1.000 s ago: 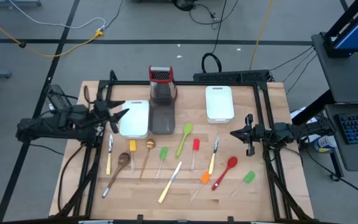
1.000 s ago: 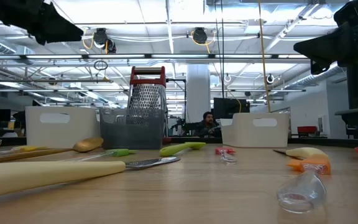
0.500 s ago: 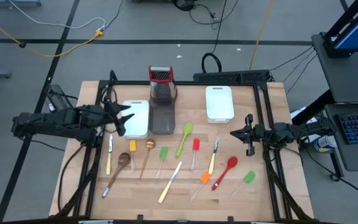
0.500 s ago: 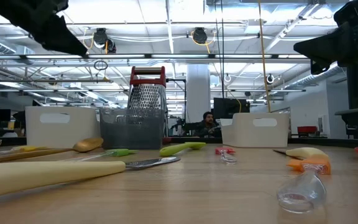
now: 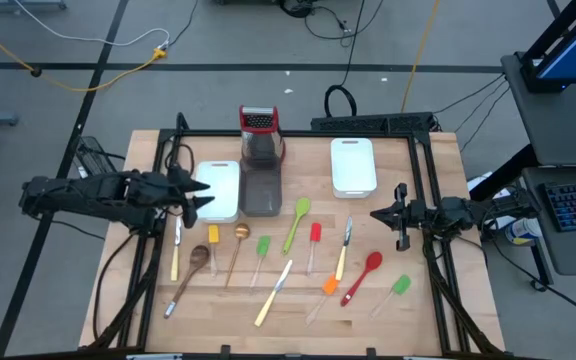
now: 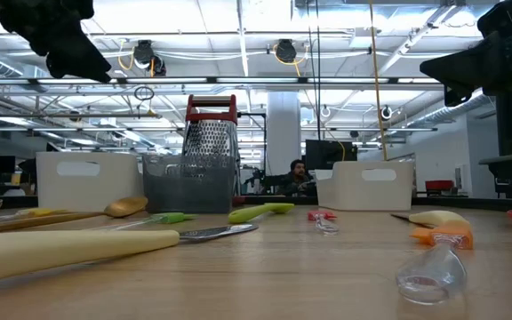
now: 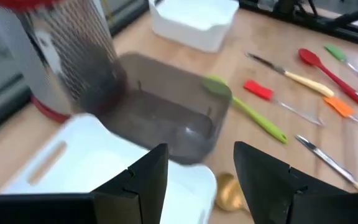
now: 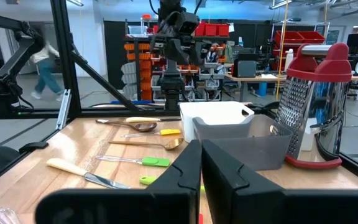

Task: Pick & Place Kitchen Items
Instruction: Put the brown serving spoon into the left white bin, then put the golden serving spoon into the left white bin

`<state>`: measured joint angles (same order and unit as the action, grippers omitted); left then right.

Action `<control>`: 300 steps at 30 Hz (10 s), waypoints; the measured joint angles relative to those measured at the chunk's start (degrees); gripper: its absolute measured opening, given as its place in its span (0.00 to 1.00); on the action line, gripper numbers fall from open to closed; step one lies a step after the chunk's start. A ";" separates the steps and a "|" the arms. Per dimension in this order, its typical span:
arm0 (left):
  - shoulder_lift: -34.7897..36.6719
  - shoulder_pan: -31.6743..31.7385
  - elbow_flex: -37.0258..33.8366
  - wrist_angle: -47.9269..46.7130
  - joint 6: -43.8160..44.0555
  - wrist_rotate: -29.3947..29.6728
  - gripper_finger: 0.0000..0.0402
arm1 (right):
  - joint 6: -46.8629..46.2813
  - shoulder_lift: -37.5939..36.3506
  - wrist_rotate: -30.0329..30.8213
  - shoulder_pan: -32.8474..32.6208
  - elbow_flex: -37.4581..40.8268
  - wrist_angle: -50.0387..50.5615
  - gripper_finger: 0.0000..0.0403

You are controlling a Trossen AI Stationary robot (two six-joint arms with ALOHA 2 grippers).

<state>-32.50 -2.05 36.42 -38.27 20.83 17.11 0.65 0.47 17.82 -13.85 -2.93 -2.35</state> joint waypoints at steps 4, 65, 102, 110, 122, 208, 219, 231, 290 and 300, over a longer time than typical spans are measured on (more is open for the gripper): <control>-1.53 -0.60 0.00 -3.56 5.20 -3.57 0.46 | 1.35 0.00 0.23 0.00 0.01 -0.65 0.02; -31.31 -2.39 7.07 -1.35 16.60 -18.64 0.46 | 12.66 29.79 9.14 0.03 0.01 -42.82 0.34; -48.79 -37.44 8.52 -11.60 77.61 -29.65 0.46 | 24.08 32.91 8.87 14.14 0.01 -48.23 0.32; -50.87 -36.83 7.99 -11.56 78.71 -30.79 0.46 | 24.15 34.30 -1.66 15.30 0.01 -50.14 0.32; -50.71 -36.17 0.66 -4.16 76.32 -33.65 0.46 | 25.48 34.60 -11.93 16.20 0.01 -50.16 0.32; -62.17 31.44 25.83 -35.48 1.91 -20.53 0.05 | 5.68 56.74 -12.13 15.88 -2.56 -60.00 0.32; -65.62 31.44 25.83 -34.94 1.52 -19.99 0.25 | 5.75 56.74 -12.13 15.88 -2.56 -60.00 0.32; -63.19 29.79 25.86 -40.93 3.21 -20.23 0.30 | 5.99 56.74 -12.13 15.86 -2.56 -60.00 0.32; -47.56 -20.70 25.86 -21.37 60.94 -0.57 0.30 | 21.51 56.72 -11.91 16.12 -2.54 -69.95 0.32; -55.71 -19.16 25.83 -21.26 65.13 -10.16 0.30 | 20.40 60.51 -11.90 18.46 -4.52 -70.78 0.32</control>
<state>-88.22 -21.21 62.26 -59.53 85.96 6.95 21.05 60.98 5.92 4.60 -7.46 -73.13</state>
